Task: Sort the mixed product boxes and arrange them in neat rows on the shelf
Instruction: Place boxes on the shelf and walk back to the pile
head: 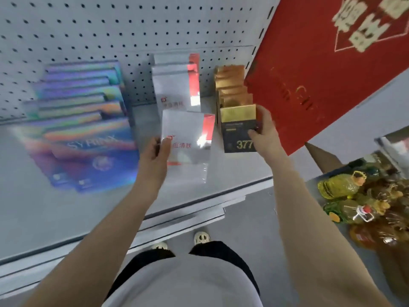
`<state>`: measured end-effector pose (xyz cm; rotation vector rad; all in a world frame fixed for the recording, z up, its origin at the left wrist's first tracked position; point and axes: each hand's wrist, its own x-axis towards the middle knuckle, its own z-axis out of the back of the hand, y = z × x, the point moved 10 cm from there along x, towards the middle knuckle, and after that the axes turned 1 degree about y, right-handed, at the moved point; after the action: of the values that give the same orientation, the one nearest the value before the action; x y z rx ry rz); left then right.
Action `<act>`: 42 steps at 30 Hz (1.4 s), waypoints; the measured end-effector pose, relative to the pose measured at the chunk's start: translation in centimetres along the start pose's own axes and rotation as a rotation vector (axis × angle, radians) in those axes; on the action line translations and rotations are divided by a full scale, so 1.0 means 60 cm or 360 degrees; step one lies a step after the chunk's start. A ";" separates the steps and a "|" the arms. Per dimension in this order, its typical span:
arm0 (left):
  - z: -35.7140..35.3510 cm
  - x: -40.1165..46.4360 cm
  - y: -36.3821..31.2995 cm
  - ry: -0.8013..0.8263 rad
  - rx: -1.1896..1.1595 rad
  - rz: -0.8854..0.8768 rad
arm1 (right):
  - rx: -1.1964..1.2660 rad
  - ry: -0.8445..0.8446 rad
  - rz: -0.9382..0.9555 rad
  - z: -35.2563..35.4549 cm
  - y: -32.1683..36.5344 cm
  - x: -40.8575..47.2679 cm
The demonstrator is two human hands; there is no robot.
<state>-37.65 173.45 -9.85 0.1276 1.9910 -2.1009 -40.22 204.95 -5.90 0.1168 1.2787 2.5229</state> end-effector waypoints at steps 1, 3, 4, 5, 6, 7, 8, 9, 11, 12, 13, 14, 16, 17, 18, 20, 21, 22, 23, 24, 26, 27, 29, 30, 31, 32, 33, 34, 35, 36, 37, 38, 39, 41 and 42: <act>-0.006 -0.001 0.005 -0.0045 -0.0045 0.0036 | -0.0083 0.0052 0.0018 -0.002 -0.003 0.015; -0.014 -0.004 0.016 -0.0138 -0.0069 0.0078 | -0.0249 0.0100 0.0039 -0.008 -0.015 0.042; -0.016 -0.007 0.021 -0.0189 -0.0060 0.0092 | -0.0321 0.0085 0.0054 -0.011 -0.019 0.050; -0.017 -0.010 0.027 -0.0232 -0.0053 0.0114 | -0.0387 0.0048 0.0088 -0.013 -0.020 0.053; -0.020 -0.013 0.032 -0.0259 -0.0067 0.0132 | -0.0452 -0.0015 0.0143 -0.014 -0.017 0.053; -0.022 -0.015 0.036 -0.0274 -0.0084 0.0151 | -0.0511 -0.0084 0.0198 -0.013 -0.012 0.050; -0.025 -0.017 0.038 -0.0280 -0.0095 0.0168 | -0.0569 -0.0139 0.0226 -0.011 -0.010 0.046; -0.027 -0.019 0.039 -0.0285 -0.0093 0.0187 | -0.0639 -0.0180 0.0225 -0.010 -0.008 0.043; -0.028 -0.019 0.043 -0.0292 -0.0098 0.0213 | -0.0775 -0.0245 0.0214 -0.008 -0.010 0.040; -0.029 -0.019 0.043 -0.0294 -0.0104 0.0225 | -0.0795 -0.0295 0.0248 -0.004 -0.002 0.038; -0.029 -0.019 0.041 -0.0295 -0.0109 0.0238 | -0.0765 -0.0349 0.0315 0.001 0.011 0.037; -0.029 -0.018 0.040 -0.0303 -0.0113 0.0240 | -0.0689 -0.0384 0.0413 0.004 0.031 0.036; -0.030 -0.017 0.035 -0.0321 -0.0118 0.0222 | -0.0460 -0.0239 0.0615 -0.008 0.079 0.035; -0.030 -0.017 0.033 -0.0322 -0.0128 0.0211 | -0.0346 -0.0050 0.0667 -0.026 0.103 0.035; -0.031 -0.017 0.030 -0.0316 -0.0154 0.0193 | -0.0257 0.0188 0.0664 -0.050 0.123 0.032; -0.033 -0.016 0.024 -0.0294 -0.0186 0.0166 | -0.0162 0.0656 0.0569 -0.101 0.145 0.022; -0.033 -0.015 0.021 -0.0282 -0.0181 0.0160 | -0.0094 0.0807 0.0530 -0.119 0.150 0.017; -0.032 -0.014 0.018 -0.0276 -0.0154 0.0145 | 0.0005 0.0879 0.0510 -0.129 0.155 0.017; -0.029 -0.014 0.013 -0.0274 -0.0097 0.0113 | 0.0101 0.0896 0.0511 -0.134 0.159 0.020; -0.026 -0.013 0.006 -0.0264 -0.0026 0.0060 | 0.0157 0.0883 0.0516 -0.136 0.163 0.027; -0.029 -0.010 -0.009 -0.0168 0.0099 -0.0063 | 0.0116 0.0795 0.0549 -0.140 0.169 0.046; -0.034 -0.009 -0.013 -0.0098 0.0169 -0.0096 | 0.0052 0.0740 0.0579 -0.143 0.172 0.057; -0.043 -0.003 -0.014 0.0002 0.0328 -0.0115 | -0.0010 0.0644 0.0634 -0.149 0.184 0.073; -0.045 0.001 -0.013 0.0021 0.0386 -0.0104 | -0.0015 0.0600 0.0653 -0.151 0.191 0.078; -0.047 0.006 -0.013 0.0027 0.0425 -0.0085 | -0.0033 0.0557 0.0676 -0.152 0.199 0.083; -0.047 0.012 -0.012 0.0028 0.0447 -0.0065 | -0.0078 0.0520 0.0705 -0.154 0.206 0.087; -0.048 0.018 -0.011 0.0025 0.0457 -0.0048 | -0.0149 0.0490 0.0742 -0.158 0.211 0.089; -0.048 0.025 -0.010 0.0012 0.0461 -0.0038 | -0.0235 0.0467 0.0783 -0.163 0.216 0.091; -0.047 0.031 -0.009 -0.0005 0.0470 -0.0031 | -0.0321 0.0449 0.0825 -0.168 0.218 0.091; -0.046 0.037 -0.005 -0.0022 0.0479 -0.0020 | -0.0393 0.0427 0.0857 -0.173 0.217 0.091; -0.046 0.042 -0.001 -0.0032 0.0486 -0.0003 | -0.0443 0.0396 0.0877 -0.176 0.215 0.091; -0.046 0.047 0.004 -0.0037 0.0496 0.0010 | -0.0473 0.0352 0.0890 -0.176 0.214 0.091; -0.046 0.050 0.008 -0.0039 0.0508 0.0017 | -0.0495 0.0309 0.0899 -0.174 0.214 0.092; -0.046 0.054 0.013 -0.0045 0.0522 0.0022 | -0.0546 0.0269 0.0916 -0.173 0.218 0.092; -0.045 0.055 0.012 -0.0049 0.0522 0.0014 | -0.0574 0.0273 0.0925 -0.175 0.219 0.092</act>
<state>-40.97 175.74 -11.51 0.1597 1.6103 -2.3915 -50.77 191.27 -2.03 0.2204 0.9119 3.2820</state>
